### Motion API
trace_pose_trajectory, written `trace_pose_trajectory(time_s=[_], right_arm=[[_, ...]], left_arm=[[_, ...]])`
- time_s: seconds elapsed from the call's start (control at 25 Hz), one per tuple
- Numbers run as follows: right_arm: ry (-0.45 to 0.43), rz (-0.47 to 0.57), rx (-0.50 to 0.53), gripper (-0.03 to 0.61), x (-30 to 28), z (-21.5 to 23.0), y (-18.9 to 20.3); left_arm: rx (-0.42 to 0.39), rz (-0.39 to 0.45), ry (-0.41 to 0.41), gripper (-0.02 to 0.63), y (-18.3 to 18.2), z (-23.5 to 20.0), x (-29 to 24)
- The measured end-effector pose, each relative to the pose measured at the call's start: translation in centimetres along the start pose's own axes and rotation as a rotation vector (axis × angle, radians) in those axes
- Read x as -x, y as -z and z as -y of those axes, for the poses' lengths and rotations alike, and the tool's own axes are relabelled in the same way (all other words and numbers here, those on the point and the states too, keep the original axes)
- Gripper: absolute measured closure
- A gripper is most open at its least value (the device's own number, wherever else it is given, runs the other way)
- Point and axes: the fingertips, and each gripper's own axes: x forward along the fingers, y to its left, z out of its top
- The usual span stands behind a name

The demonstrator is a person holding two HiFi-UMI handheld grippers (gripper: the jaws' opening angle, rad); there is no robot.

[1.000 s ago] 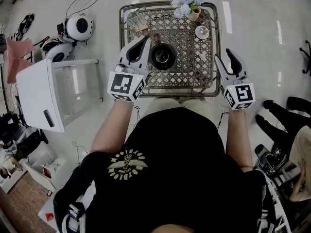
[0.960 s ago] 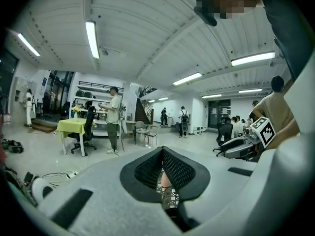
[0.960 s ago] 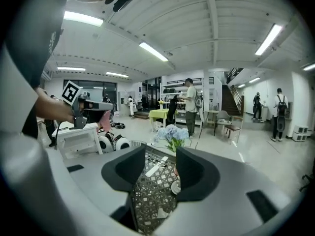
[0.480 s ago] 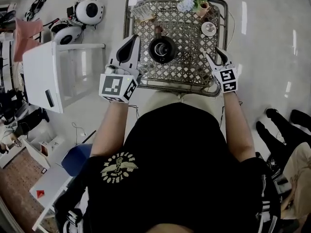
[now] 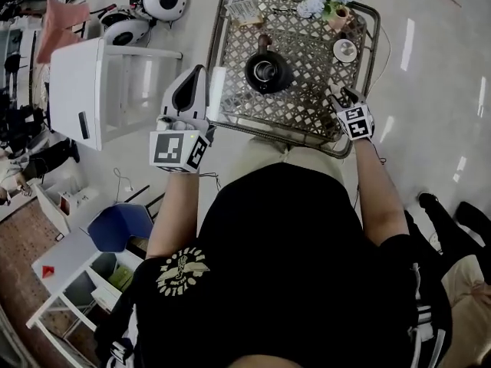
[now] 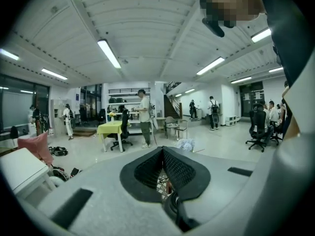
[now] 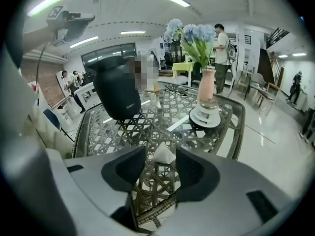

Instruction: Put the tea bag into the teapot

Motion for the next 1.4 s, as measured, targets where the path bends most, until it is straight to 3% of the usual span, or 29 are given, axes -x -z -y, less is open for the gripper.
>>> trace_pose_trajectory(time_s=[0.28, 0.32, 0.36, 0.48, 0.56, 0.92, 1.4], right_arm=[[-0.033, -0.056, 0.083, 0.411, -2.6, 0.0, 0.9], [-0.027, -0.066, 0.107, 0.429, -2.8, 0.2, 0.9], [-0.024, -0.070, 0.128, 0.519, -2.9, 0.2, 0.9], [-0.023, -0.039, 0.142, 0.548, -2.2, 0.2, 0.2], [-0.017, 0.011, 0.098, 0.551, -0.9, 0.2, -0.8], [0.026, 0.174, -0.038, 0.552, 5.9, 0.8, -4.6], [0.101, 0.403, -0.143, 0.552, 15.5, -1.7, -11.1]], left_arm=[[0.005, -0.024, -0.074, 0.618, 1.0, 0.3, 3.1], [0.002, -0.024, -0.080, 0.618, 1.0, 0.4, 3.4], [-0.001, -0.024, -0.085, 0.618, 0.9, 0.5, 3.7], [-0.004, -0.018, -0.094, 0.618, 0.9, 0.7, 4.3], [0.001, -0.013, -0.089, 0.618, 0.9, 1.0, 4.3], [-0.017, 0.061, 0.058, 0.618, -1.6, 3.9, 0.4], [-0.007, 0.101, 0.182, 0.618, -3.2, 1.3, -1.6]])
